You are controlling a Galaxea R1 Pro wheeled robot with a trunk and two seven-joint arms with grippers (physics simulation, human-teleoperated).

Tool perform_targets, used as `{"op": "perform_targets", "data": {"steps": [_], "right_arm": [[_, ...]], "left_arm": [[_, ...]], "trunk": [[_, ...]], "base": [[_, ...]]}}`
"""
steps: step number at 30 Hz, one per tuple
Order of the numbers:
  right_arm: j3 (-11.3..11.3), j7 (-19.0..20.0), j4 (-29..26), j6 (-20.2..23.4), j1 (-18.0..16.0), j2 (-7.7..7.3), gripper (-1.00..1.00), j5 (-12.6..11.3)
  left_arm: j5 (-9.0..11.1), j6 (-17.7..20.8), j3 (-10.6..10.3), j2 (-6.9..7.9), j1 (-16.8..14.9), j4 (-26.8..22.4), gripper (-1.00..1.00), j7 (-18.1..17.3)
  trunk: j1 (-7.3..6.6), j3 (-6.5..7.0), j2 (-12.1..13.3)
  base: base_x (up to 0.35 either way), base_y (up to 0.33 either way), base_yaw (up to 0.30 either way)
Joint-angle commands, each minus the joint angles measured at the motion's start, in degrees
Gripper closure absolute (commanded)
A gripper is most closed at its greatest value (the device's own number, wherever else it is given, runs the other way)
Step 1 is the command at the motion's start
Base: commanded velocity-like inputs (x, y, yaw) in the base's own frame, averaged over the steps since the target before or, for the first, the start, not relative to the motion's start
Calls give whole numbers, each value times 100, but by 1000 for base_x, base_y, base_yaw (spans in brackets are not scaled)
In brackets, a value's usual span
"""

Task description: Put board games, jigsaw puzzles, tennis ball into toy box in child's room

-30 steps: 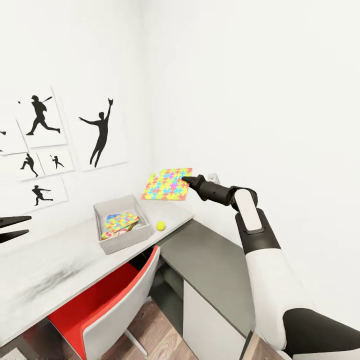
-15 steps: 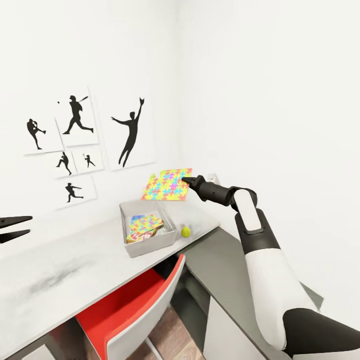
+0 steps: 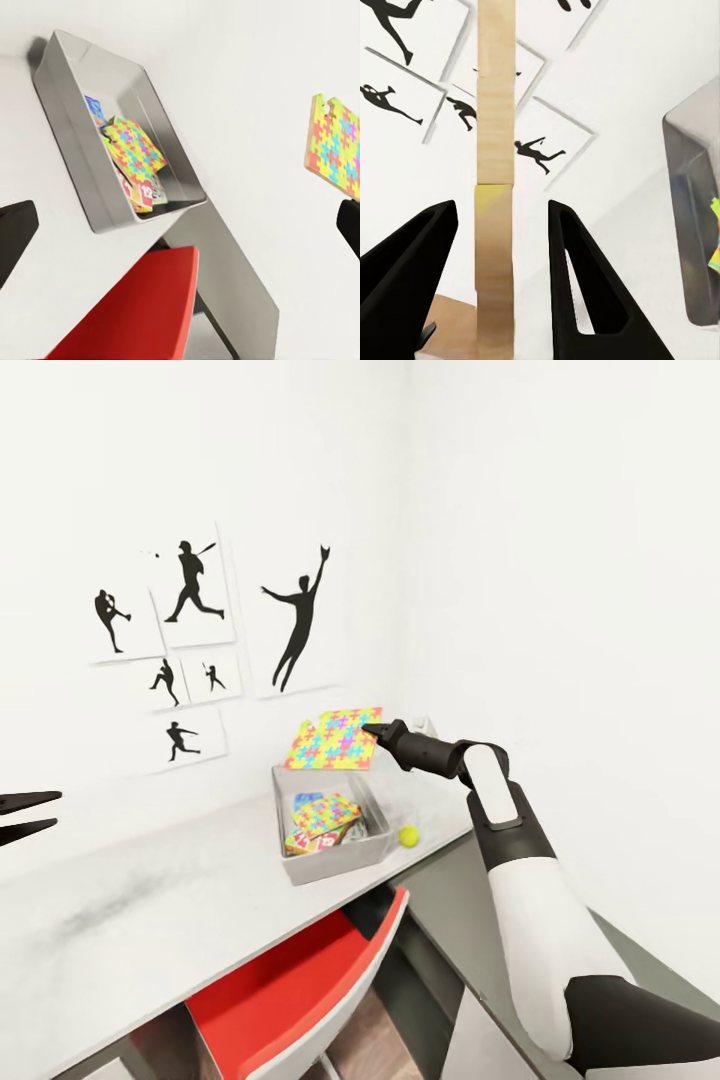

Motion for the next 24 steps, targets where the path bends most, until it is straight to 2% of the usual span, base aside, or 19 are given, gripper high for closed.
{"op": "perform_targets", "data": {"steps": [1, 5, 11, 19, 24], "right_arm": [[-28, -7, 4, 36, -7, 7, 100, -18], [-46, -7, 10, 36, -6, 7, 100, -23], [-59, -1, 11, 36, -4, 7, 100, -25], [-69, 1, 19, 36, -6, 7, 100, -19], [-69, 2, 20, 36, -5, 7, 100, -18]], "left_arm": [[2, 29, -2, 1, -9, 4, -100, -15], [6, 33, -2, 2, -9, 2, -100, -24], [10, 29, -1, 2, -9, 4, -100, -16], [11, 26, 100, 2, -9, 7, -100, -19], [9, 27, 111, 2, -9, 4, -100, -19]], "trunk": [[6, -22, -15], [6, -52, -15], [6, -59, -15], [6, -72, -15], [6, -67, -15]], "base": [[178, 224, 173], [101, 262, 145], [179, 225, 13], [278, 112, -200], [65, 68, -254]]}}
